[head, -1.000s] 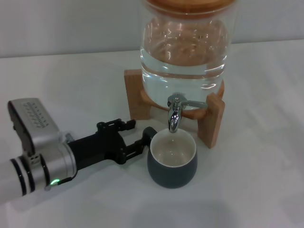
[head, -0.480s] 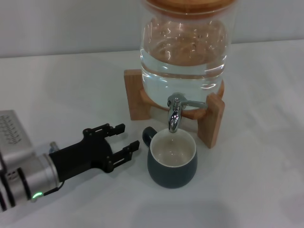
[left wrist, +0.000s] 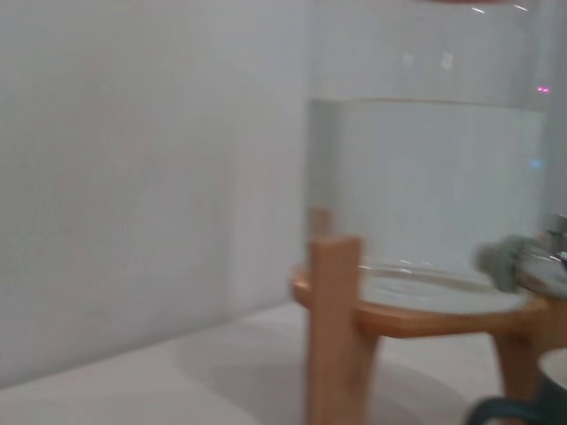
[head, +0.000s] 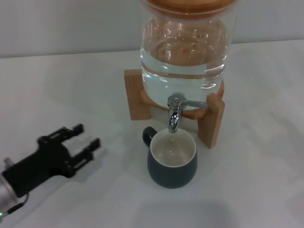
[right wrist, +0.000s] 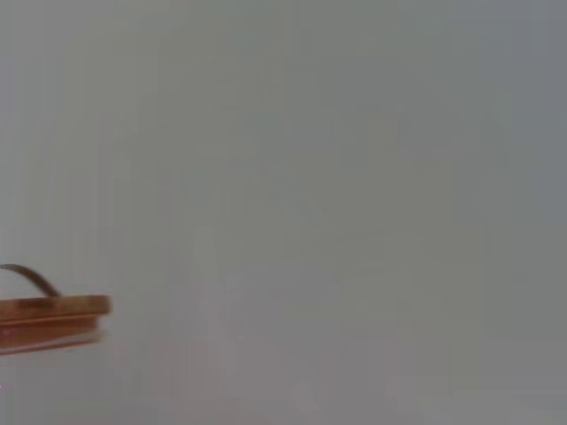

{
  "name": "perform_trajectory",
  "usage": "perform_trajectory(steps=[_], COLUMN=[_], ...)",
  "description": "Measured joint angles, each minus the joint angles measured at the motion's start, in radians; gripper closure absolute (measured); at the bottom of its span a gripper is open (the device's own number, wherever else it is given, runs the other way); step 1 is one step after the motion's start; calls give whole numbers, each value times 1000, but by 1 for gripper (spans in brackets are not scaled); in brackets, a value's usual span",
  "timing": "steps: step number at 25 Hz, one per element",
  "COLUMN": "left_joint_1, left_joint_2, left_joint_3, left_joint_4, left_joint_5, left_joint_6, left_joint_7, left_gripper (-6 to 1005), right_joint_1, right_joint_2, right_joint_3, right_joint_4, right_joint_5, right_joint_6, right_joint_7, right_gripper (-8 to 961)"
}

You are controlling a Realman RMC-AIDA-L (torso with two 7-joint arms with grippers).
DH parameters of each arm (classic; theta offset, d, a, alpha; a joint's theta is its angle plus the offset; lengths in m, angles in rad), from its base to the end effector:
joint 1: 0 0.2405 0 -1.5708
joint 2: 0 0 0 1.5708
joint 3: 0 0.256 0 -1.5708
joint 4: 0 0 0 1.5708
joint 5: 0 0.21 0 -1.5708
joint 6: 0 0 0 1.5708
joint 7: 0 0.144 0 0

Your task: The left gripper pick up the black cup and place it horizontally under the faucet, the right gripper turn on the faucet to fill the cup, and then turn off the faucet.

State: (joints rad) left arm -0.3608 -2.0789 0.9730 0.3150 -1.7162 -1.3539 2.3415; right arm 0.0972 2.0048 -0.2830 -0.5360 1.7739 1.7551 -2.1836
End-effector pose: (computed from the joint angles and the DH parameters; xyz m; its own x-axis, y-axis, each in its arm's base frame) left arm -0.3080 0.2830 -0.0467 0.7568 0.1695 0.6313 0.4912 -0.7847 -0.3782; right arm 0.3758 0.2036 0.1406 0.5992 0.2101 -0.7725 -0.6893 -0.3554 -0.6313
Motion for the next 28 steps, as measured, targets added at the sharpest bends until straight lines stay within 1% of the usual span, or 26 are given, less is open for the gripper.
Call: perform_trajectory(steps=[4,5,6,8,10,11,15,17,18,19,24,28], left_joint_1=[49,49,75,87,99,104,113,114,114,122,127,127], left_joint_2=[9,9,14,15,13,11,3,3,3,3,3,3], left_joint_3=[-1,-1,-3,-15,-56,-82,-182,-211,-211,-236,-248,-249], left_joint_4=[1,1,2,2,2,2,-2,-4,-4,-4,-5,-7], left_joint_5=[-117,-117,-216,-258,-293,-302,-308,-309,-309,-315,-334,-335], left_joint_6=[2,2,21,26,25,23,11,1,1,-13,-23,-24], left_joint_7=[6,6,5,2,0,-1,-12,-22,-22,-26,-27,-24], left_gripper=[399,399,399,399,399,399,400,401,401,401,401,400], right_joint_1=[-16,-18,-18,-24,-28,-30,-38,-42,-42,-44,-50,-46], right_joint_2=[1,1,1,1,2,2,3,4,4,5,5,4], right_joint_3=[-19,-39,-66,-146,-220,-272,-428,-506,-531,-568,-722,-832], right_joint_4=[-199,-244,-291,-382,-455,-506,-648,-721,-741,-772,-882,-943], right_joint_5=[-94,-111,-125,-137,-138,-140,-154,-162,-164,-168,-208,-244], right_joint_6=[53,62,71,76,76,75,51,23,11,-11,-120,-208], right_joint_7=[212,255,304,392,467,511,615,665,682,706,793,856], right_gripper=[187,187,187,187,187,187,187,187,187,187,187,187])
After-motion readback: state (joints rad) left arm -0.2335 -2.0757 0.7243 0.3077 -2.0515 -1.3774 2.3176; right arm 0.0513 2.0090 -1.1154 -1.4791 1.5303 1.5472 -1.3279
